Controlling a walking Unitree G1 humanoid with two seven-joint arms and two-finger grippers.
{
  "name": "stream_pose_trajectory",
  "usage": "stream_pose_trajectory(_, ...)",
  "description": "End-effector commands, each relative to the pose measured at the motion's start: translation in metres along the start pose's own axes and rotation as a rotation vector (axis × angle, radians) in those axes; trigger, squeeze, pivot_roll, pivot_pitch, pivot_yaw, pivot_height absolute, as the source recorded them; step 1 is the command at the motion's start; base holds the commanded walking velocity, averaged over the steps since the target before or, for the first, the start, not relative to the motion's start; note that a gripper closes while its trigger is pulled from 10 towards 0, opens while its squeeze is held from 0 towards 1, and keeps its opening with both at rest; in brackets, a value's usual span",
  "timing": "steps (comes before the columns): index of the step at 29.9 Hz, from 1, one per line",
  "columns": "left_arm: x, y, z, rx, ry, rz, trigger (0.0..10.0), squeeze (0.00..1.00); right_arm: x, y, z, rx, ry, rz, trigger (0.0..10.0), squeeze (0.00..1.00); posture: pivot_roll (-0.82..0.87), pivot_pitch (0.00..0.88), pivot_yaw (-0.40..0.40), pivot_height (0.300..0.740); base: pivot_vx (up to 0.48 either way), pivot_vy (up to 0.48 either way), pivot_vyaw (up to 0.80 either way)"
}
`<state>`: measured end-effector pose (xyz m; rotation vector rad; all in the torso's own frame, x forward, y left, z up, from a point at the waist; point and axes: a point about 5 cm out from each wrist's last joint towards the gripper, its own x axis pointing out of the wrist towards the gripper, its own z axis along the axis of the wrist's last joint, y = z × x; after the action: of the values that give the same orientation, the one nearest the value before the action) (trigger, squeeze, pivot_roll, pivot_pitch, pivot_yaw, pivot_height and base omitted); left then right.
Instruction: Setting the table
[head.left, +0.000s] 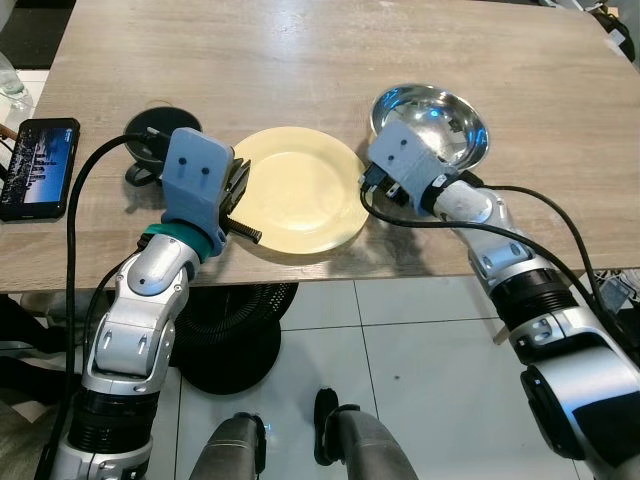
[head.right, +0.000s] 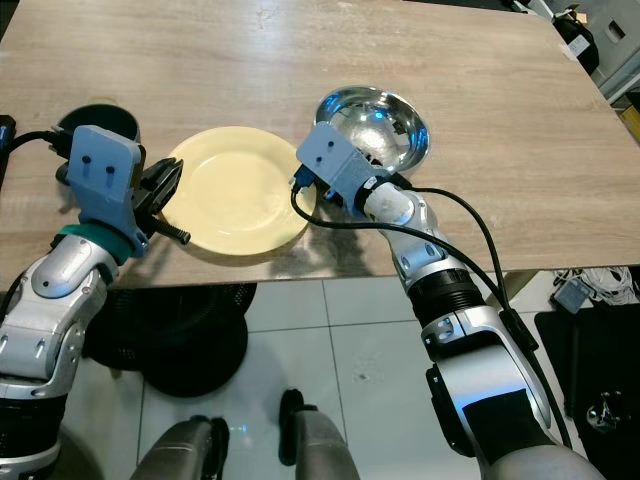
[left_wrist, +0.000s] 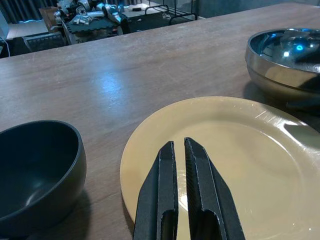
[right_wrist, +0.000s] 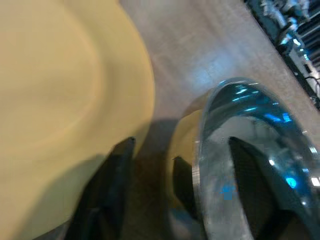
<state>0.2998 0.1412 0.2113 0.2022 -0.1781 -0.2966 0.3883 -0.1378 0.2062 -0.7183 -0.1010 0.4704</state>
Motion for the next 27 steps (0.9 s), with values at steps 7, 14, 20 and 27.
stream_pose_trajectory(7, 0.000, -0.005, -0.004, -0.009, 0.014, -0.021, 10.0, 0.00, -0.012, -0.018, 0.025, 0.131, -0.209, -0.071, 10.0, 0.00, 0.13, 0.133, -0.060, 0.740, 0.000, 0.000, 0.00)
stream_pose_trajectory(14, 0.000, -0.006, -0.004, -0.012, 0.015, -0.024, 10.0, 0.00, -0.023, -0.038, 0.023, 0.358, -0.257, -0.232, 10.0, 0.00, 0.12, 0.137, -0.057, 0.740, 0.000, 0.000, 0.00)
stream_pose_trajectory(20, 0.001, -0.007, -0.004, -0.014, 0.017, -0.030, 10.0, 0.00, -0.033, -0.053, -0.028, 0.584, -0.013, -0.489, 10.0, 0.00, 0.12, 0.142, -0.053, 0.740, 0.000, 0.000, 0.00)
stream_pose_trajectory(27, 0.001, -0.007, -0.004, -0.015, 0.017, -0.030, 10.0, 0.00, -0.046, -0.074, -0.061, 0.671, 0.169, -0.696, 10.0, 0.00, 0.12, 0.142, -0.057, 0.740, 0.000, 0.000, 0.00)
